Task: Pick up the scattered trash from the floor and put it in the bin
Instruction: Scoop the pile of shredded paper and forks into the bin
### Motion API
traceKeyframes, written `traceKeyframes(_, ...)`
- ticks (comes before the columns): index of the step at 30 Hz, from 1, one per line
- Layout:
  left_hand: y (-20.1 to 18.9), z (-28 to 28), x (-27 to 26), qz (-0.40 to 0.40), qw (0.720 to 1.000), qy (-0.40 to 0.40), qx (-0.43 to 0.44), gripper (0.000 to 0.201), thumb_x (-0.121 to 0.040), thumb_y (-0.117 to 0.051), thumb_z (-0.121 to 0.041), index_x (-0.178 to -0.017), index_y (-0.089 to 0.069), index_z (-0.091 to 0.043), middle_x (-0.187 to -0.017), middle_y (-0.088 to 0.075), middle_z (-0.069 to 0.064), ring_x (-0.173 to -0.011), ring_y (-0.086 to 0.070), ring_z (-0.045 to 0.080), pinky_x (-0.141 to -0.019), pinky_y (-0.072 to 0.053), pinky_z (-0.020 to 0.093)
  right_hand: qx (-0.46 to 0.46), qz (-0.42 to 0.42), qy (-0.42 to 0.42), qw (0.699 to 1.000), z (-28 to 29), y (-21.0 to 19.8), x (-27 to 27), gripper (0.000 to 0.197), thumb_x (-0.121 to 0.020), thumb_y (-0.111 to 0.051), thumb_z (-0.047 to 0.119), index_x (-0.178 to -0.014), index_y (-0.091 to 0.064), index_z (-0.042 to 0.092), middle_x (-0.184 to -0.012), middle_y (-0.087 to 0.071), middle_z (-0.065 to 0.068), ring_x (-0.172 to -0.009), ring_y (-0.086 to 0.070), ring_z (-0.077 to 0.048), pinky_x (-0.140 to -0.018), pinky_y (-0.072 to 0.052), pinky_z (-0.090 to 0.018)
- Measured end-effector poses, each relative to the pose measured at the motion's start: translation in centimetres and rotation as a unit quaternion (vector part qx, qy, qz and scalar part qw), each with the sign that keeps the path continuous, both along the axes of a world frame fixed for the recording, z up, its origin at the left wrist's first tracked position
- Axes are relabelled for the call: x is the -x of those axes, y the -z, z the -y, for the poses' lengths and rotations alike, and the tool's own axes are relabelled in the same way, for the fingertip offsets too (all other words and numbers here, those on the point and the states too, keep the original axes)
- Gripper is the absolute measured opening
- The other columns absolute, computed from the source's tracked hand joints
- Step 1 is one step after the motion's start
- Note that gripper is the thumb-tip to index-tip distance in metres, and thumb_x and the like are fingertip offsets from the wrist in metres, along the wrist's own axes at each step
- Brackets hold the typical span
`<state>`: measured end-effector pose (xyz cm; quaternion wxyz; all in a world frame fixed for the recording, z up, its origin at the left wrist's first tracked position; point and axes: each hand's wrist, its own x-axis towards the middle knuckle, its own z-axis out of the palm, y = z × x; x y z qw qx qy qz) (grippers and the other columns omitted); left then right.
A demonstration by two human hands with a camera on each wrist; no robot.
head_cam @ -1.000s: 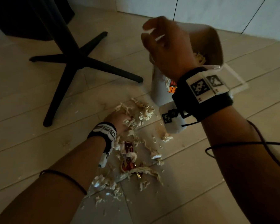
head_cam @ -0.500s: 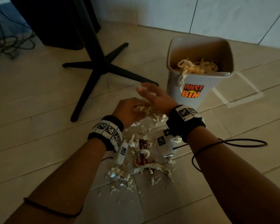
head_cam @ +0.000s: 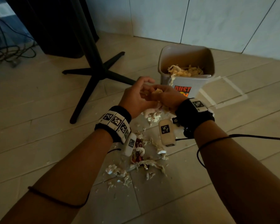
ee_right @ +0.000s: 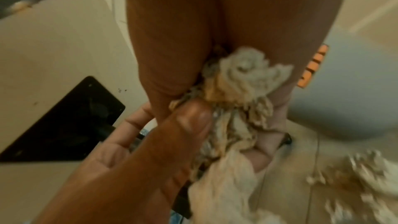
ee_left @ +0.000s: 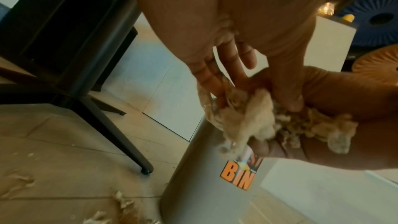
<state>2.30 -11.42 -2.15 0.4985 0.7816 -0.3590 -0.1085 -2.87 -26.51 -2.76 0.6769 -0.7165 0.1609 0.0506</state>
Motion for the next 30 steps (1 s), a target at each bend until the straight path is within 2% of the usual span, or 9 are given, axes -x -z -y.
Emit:
traceKeyframes(2, -0.3, -0.1, -0.1, 0.007, 1.000, 0.003, 0.001, 0.067, -0.067, -0.085, -0.032, -0.123, -0.049, -0.031, -0.113, -0.064, -0.013, -0.105, -0.056, -0.005, -0.083, -0.045, 0.020, 0.063, -0.007, 0.022, 0.998, 0.6, -1.0, 0.1, 0.025, -0.084, -0.064, 0.014, -0.108, -0.068, 0.018, -0.096, -0.073, -0.011, -0.084, -0.071, -0.027, -0.072, -0.060, -0.042)
traceKeyframes(5, 0.5, -0.3, -0.6, -0.013, 0.999, -0.046, 0.018, 0.053, -0.075, -0.078, -0.035, -0.123, -0.053, -0.031, -0.113, -0.062, -0.016, -0.100, -0.056, -0.002, -0.079, -0.044, 0.021, 0.128, -0.013, 0.059, 0.990, 1.3, -3.2, 0.1, 0.023, -0.088, -0.063, 0.028, -0.107, -0.065, 0.016, -0.074, -0.066, -0.003, -0.053, -0.063, -0.012, -0.041, -0.046, -0.024)
traceKeyframes(8, 2.9, -0.9, -1.6, -0.022, 0.994, -0.104, 0.017, 0.032, -0.083, -0.070, -0.027, -0.113, -0.058, -0.029, -0.102, -0.063, -0.016, -0.092, -0.059, 0.006, -0.076, -0.044, 0.019, 0.198, -0.008, 0.097, 0.975, 2.3, -5.3, -0.3, 0.024, -0.085, -0.064, 0.037, -0.098, -0.065, 0.017, -0.075, -0.064, -0.001, -0.059, -0.061, -0.013, -0.041, -0.041, -0.022)
traceKeyframes(12, 6.5, -1.6, -2.8, -0.009, 0.992, -0.110, -0.059, 0.027, -0.085, -0.066, -0.021, -0.111, -0.060, -0.023, -0.092, -0.064, -0.012, -0.081, -0.056, -0.005, -0.070, -0.041, 0.013, 0.223, 0.021, 0.135, 0.965, 4.3, -8.5, -1.7, 0.013, -0.085, -0.065, 0.030, -0.088, -0.064, 0.017, -0.071, -0.062, 0.000, -0.052, -0.060, -0.008, -0.033, -0.039, -0.012)
traceKeyframes(15, 8.8, -1.4, -3.7, -0.035, 0.984, -0.099, -0.142, 0.030, -0.086, -0.065, -0.016, -0.116, -0.059, -0.020, -0.098, -0.063, -0.008, -0.084, -0.056, 0.002, -0.070, -0.039, 0.006, 0.250, 0.059, 0.191, 0.947, 6.1, -10.3, -2.9, 0.028, -0.081, -0.066, 0.036, -0.100, -0.066, 0.016, -0.084, -0.066, -0.001, -0.077, -0.068, -0.020, -0.056, -0.056, -0.026)
traceKeyframes(18, 11.5, -1.2, -4.8, -0.050, 0.970, -0.074, -0.224, 0.037, -0.084, -0.065, -0.019, -0.120, -0.058, -0.023, -0.114, -0.061, -0.001, -0.103, -0.057, 0.014, -0.085, -0.043, 0.023, 0.279, 0.079, 0.211, 0.934, 7.8, -10.7, -3.8, 0.041, -0.081, -0.066, 0.046, -0.111, -0.062, 0.018, -0.101, -0.068, -0.004, -0.088, -0.068, -0.020, -0.081, -0.059, -0.041)
traceKeyframes(23, 15.2, 0.2, -7.0, -0.056, 0.935, -0.033, -0.348, 0.060, -0.078, -0.071, -0.030, -0.133, -0.047, -0.030, -0.136, -0.045, 0.005, -0.126, -0.046, 0.024, -0.102, -0.041, 0.034, 0.335, 0.029, 0.178, 0.925, 9.6, -8.8, -3.5, 0.065, -0.077, -0.066, 0.062, -0.130, -0.051, 0.028, -0.131, -0.056, 0.002, -0.113, -0.058, -0.017, -0.097, -0.050, -0.039)
traceKeyframes(27, 16.7, 1.9, -8.6, -0.046, 0.929, -0.015, -0.366, 0.079, -0.075, -0.075, -0.044, -0.142, -0.037, -0.032, -0.149, -0.032, 0.004, -0.135, -0.038, 0.023, -0.109, -0.035, 0.034, 0.351, 0.029, 0.156, 0.923, 10.5, -7.1, -2.4, 0.059, -0.085, -0.059, 0.060, -0.135, -0.049, 0.032, -0.140, -0.049, 0.006, -0.118, -0.054, -0.015, -0.097, -0.046, -0.034)
traceKeyframes(30, 17.4, 4.0, -9.1, -0.038, 0.913, 0.022, -0.405, 0.096, -0.069, -0.076, -0.056, -0.147, -0.022, -0.039, -0.161, -0.007, 0.001, -0.147, -0.011, 0.027, -0.117, -0.022, 0.048, 0.404, 0.052, 0.147, 0.901, 10.7, -6.4, -2.3, 0.050, -0.092, -0.052, 0.054, -0.133, -0.052, 0.026, -0.132, -0.057, 0.004, -0.110, -0.058, -0.010, -0.089, -0.046, -0.024)
